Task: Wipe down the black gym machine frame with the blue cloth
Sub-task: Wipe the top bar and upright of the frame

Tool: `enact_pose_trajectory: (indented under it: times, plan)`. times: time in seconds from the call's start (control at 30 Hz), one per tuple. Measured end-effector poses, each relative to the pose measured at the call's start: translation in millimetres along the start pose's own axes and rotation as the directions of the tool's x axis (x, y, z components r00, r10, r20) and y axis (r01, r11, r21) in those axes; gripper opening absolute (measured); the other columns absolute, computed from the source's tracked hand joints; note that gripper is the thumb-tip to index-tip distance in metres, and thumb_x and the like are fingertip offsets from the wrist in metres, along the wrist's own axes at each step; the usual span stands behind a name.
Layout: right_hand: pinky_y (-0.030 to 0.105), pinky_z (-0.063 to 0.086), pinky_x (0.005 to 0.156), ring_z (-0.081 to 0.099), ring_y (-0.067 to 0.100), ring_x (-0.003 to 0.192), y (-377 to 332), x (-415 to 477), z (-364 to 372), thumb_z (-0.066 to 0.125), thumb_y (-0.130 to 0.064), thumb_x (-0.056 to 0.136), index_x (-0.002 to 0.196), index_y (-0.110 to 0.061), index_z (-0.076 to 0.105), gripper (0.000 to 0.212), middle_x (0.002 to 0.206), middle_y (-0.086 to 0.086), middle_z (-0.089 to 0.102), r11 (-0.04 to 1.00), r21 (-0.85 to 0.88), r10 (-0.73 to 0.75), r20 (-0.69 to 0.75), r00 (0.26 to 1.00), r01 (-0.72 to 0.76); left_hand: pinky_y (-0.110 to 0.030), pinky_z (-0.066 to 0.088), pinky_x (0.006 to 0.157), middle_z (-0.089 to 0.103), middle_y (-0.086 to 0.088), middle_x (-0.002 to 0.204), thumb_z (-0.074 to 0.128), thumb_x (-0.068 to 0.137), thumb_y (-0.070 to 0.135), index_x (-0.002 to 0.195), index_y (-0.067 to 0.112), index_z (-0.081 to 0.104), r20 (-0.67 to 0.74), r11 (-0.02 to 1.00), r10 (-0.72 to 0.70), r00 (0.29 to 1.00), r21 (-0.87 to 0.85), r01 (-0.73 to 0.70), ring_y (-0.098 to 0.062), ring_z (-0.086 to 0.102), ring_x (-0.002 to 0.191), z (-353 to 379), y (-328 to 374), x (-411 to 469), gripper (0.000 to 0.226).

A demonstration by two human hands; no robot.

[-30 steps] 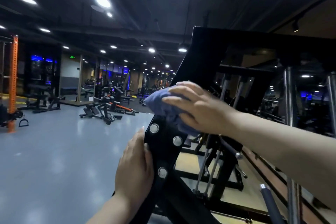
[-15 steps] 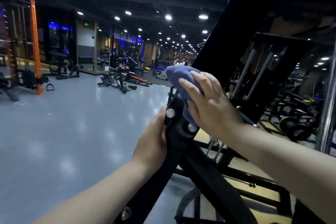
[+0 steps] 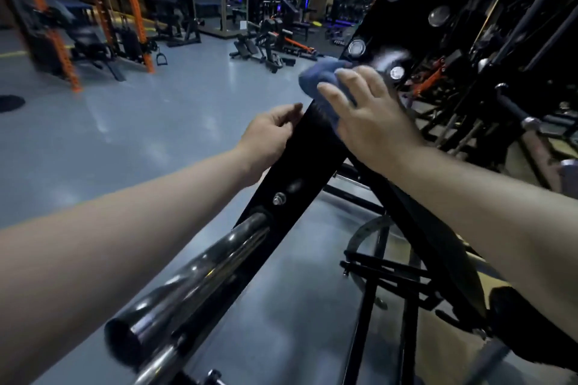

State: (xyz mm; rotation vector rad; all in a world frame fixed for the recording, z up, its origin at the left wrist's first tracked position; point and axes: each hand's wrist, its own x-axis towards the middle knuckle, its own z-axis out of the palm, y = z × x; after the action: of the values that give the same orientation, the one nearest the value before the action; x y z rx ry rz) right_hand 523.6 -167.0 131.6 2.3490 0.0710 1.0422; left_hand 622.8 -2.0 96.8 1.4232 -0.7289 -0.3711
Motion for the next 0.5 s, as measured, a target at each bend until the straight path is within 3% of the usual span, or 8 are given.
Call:
enact_pose_trajectory:
  times: [0.07, 0.13, 0.23, 0.3, 0.4, 0.5]
  plan:
    - [0.053, 0.035, 0.112, 0.052, 0.045, 0.126, -25, -19, 16, 0.053, -0.007, 0.090, 0.136, -0.004, 0.058, 0.046, 0.135, 0.026, 0.058, 0.993, 0.056, -0.110, 0.071, 0.991, 0.107, -0.035, 0.047, 0.107, 0.070, -0.015, 0.123, 0.044, 0.097, -0.009, 0.125, 0.006, 0.065, 0.050, 0.998, -0.026, 0.998, 0.059, 0.023, -0.016, 0.063, 0.108, -7, -4, -12, 0.039]
    - [0.055, 0.035, 0.115, 0.053, 0.047, 0.125, -46, -35, 25, 0.055, -0.006, 0.089, 0.134, -0.002, 0.061, 0.045, 0.133, 0.028, 0.059, 0.981, 0.073, -0.185, 0.061, 0.981, 0.180, -0.037, 0.051, 0.101, 0.071, -0.019, 0.118, 0.053, 0.087, -0.003, 0.120, 0.002, 0.067, 0.037, 0.987, -0.115, 0.993, 0.120, 0.109, -0.020, 0.067, 0.103, -11, -8, -22, 0.037]
    - [0.046, 0.010, 0.126, 0.050, 0.044, 0.127, -63, -47, 30, 0.054, -0.009, 0.091, 0.132, -0.003, 0.061, 0.042, 0.131, 0.024, 0.060, 0.964, 0.091, -0.254, 0.034, 0.967, 0.250, -0.028, 0.055, 0.089, 0.075, -0.012, 0.103, 0.056, 0.079, 0.006, 0.104, 0.009, 0.071, -0.001, 0.930, -0.228, 0.974, 0.296, 0.218, -0.018, 0.071, 0.097, -18, -16, -35, 0.029]
    - [0.043, 0.007, 0.127, 0.051, 0.043, 0.129, -73, -51, 34, 0.046, -0.010, 0.096, 0.132, -0.004, 0.058, 0.039, 0.129, 0.023, 0.060, 0.955, 0.141, -0.269, 0.046, 0.962, 0.261, -0.018, 0.048, 0.070, 0.066, -0.003, 0.080, 0.053, 0.088, -0.001, 0.084, 0.012, 0.065, -0.014, 0.862, -0.315, 0.949, 0.415, 0.292, -0.009, 0.063, 0.078, -27, -16, -40, 0.018]
    - [0.049, 0.022, 0.123, 0.052, 0.043, 0.130, -96, -59, 37, 0.020, -0.011, 0.102, 0.133, -0.007, 0.054, 0.045, 0.128, 0.021, 0.060, 0.940, 0.208, -0.303, 0.142, 0.942, 0.271, -0.030, 0.046, 0.078, 0.061, -0.005, 0.084, 0.061, 0.085, 0.013, 0.086, 0.013, 0.063, -0.069, 0.740, -0.435, 0.898, 0.540, 0.400, -0.019, 0.058, 0.085, -43, -15, -45, 0.002]
    - [0.051, 0.030, 0.119, 0.056, 0.044, 0.125, -110, -63, 32, 0.006, -0.016, 0.102, 0.128, -0.007, 0.064, 0.064, 0.126, 0.021, 0.063, 0.932, 0.260, -0.314, 0.224, 0.923, 0.254, -0.034, 0.053, 0.091, 0.071, -0.008, 0.106, 0.063, 0.091, 0.016, 0.110, 0.007, 0.067, -0.065, 0.672, -0.511, 0.857, 0.592, 0.446, -0.019, 0.068, 0.102, -54, -16, -53, 0.022]
